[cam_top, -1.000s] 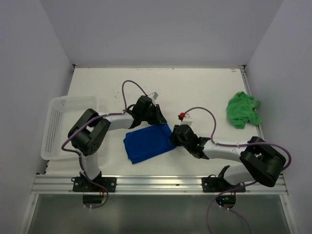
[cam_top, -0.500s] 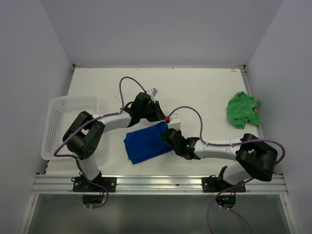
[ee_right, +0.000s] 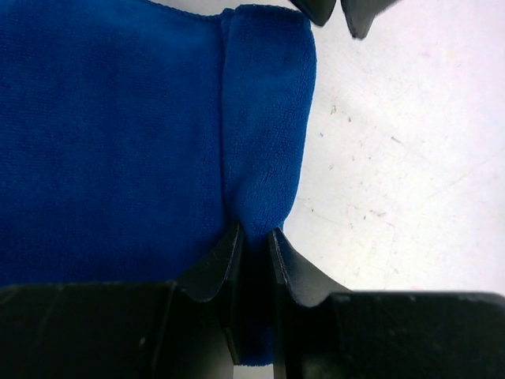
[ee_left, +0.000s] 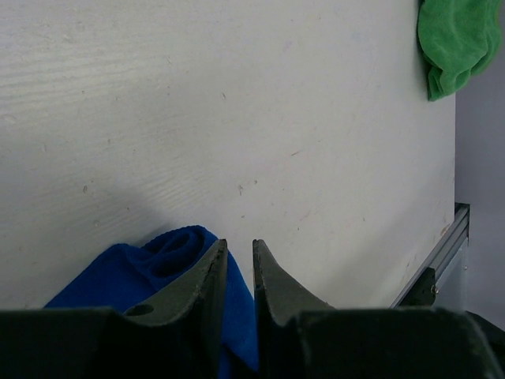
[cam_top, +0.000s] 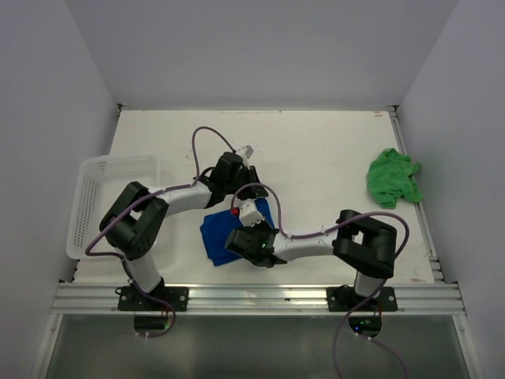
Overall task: Roll the towels
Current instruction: Roll the towel
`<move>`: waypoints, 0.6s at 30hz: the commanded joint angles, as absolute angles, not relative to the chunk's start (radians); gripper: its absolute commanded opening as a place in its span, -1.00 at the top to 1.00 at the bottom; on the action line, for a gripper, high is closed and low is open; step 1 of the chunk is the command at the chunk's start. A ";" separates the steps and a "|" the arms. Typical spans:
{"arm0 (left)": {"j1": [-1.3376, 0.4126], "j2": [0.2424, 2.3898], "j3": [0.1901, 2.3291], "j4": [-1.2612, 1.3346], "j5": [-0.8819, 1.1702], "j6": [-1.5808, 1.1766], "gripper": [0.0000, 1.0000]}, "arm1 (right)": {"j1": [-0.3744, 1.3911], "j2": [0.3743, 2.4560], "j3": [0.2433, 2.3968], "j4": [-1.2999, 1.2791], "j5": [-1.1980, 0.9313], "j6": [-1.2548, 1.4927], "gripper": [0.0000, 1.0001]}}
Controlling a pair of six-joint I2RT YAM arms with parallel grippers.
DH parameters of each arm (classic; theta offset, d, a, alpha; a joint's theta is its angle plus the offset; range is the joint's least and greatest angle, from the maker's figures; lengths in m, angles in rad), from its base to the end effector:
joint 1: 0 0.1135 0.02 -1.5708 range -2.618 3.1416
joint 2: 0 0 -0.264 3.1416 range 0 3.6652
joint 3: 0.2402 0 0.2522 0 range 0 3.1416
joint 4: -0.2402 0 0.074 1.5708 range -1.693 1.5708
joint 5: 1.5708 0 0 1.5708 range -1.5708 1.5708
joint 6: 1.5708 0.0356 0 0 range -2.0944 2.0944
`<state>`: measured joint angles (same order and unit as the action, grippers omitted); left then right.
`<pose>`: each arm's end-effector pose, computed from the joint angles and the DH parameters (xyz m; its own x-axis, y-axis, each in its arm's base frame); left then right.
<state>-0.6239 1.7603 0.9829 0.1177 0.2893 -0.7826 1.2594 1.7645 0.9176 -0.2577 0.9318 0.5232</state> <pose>0.2959 -0.2255 0.1775 -0.8765 -0.2017 -0.4370 0.1760 0.7107 -0.6812 0.1255 0.2966 0.1437 -0.4655 -0.4737 -0.7476 -0.2592 0.8807 -0.3965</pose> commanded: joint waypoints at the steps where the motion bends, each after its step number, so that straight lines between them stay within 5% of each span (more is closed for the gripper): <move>1: -0.618 1.717 0.965 0.153 0.304 -0.776 0.53 | 1.296 1.851 1.026 -0.429 1.106 0.538 0.93; 18: -0.617 1.671 0.871 0.210 0.345 -0.770 0.54 | 1.371 2.129 1.273 -0.624 1.132 0.420 0.87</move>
